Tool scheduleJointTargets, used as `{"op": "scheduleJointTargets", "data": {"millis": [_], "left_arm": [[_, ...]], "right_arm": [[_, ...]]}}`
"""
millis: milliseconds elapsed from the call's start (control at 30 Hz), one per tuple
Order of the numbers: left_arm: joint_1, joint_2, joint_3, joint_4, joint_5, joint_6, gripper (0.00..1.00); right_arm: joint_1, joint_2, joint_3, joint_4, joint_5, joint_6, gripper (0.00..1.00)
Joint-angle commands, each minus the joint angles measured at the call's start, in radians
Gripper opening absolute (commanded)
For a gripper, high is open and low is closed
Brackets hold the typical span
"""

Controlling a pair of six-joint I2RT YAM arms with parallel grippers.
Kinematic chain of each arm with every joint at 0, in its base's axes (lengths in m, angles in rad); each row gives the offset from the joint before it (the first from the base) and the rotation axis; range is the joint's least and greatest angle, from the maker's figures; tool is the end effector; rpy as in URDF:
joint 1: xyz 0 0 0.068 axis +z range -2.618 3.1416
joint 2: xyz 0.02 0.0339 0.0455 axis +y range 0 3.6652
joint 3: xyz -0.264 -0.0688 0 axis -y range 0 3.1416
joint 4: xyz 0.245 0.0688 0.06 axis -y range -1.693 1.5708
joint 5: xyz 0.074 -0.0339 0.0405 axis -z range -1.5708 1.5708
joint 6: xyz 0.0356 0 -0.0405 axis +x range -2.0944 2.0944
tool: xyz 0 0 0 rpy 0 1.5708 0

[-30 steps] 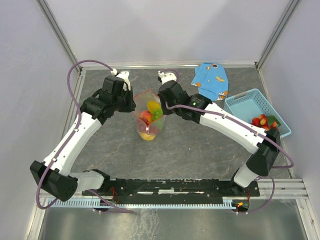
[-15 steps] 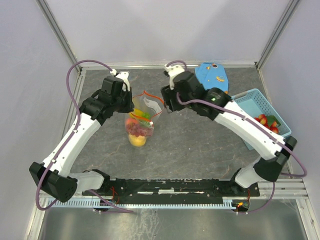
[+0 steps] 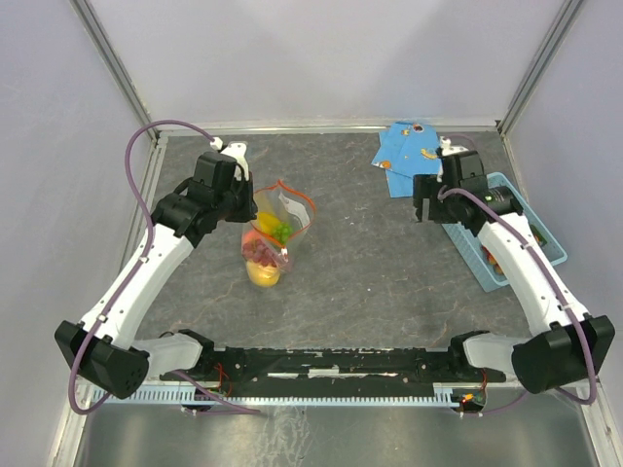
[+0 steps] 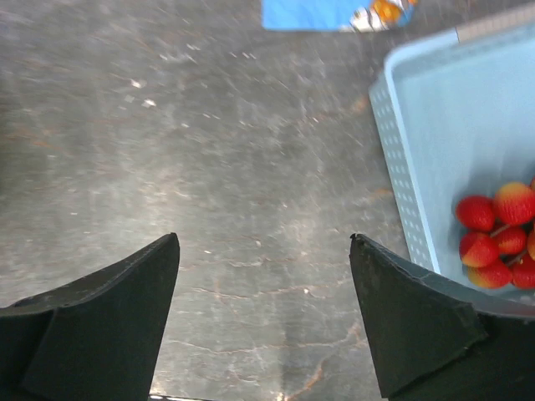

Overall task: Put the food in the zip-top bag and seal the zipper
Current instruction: Move the bin to the center of the board.

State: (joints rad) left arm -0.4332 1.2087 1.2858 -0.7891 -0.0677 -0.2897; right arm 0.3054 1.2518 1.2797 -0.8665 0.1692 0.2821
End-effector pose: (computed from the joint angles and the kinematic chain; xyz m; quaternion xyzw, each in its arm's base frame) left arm 0.2271 -0.1024 0.3675 0.0511 0.9074 -0.1184 0.4001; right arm 0.2434 0.0705 0.3499 0.0194 0.9307 0.0278 0.3643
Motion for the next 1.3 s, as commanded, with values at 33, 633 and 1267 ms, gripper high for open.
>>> {"op": "scheduleJointTargets", "data": {"millis": [33,633,1267], "left_arm": [[0.011,-0.042,-0.009,0.056,0.026,0.046,0.03],[0.058,-0.038,-0.034,0.085,0.12,0.055,0.03],[0.073,-0.047,-0.046,0.097,0.144,0.055,0.03]], "right_arm": [[-0.184,0.012,-0.111,0.14,-0.116,0.005,0.99],[-0.301,0.222,-0.286,0.357,-0.19,0.087,1.0],[-0.353,-0.034,-0.217,0.191,-0.12,0.119,0.99]]}}
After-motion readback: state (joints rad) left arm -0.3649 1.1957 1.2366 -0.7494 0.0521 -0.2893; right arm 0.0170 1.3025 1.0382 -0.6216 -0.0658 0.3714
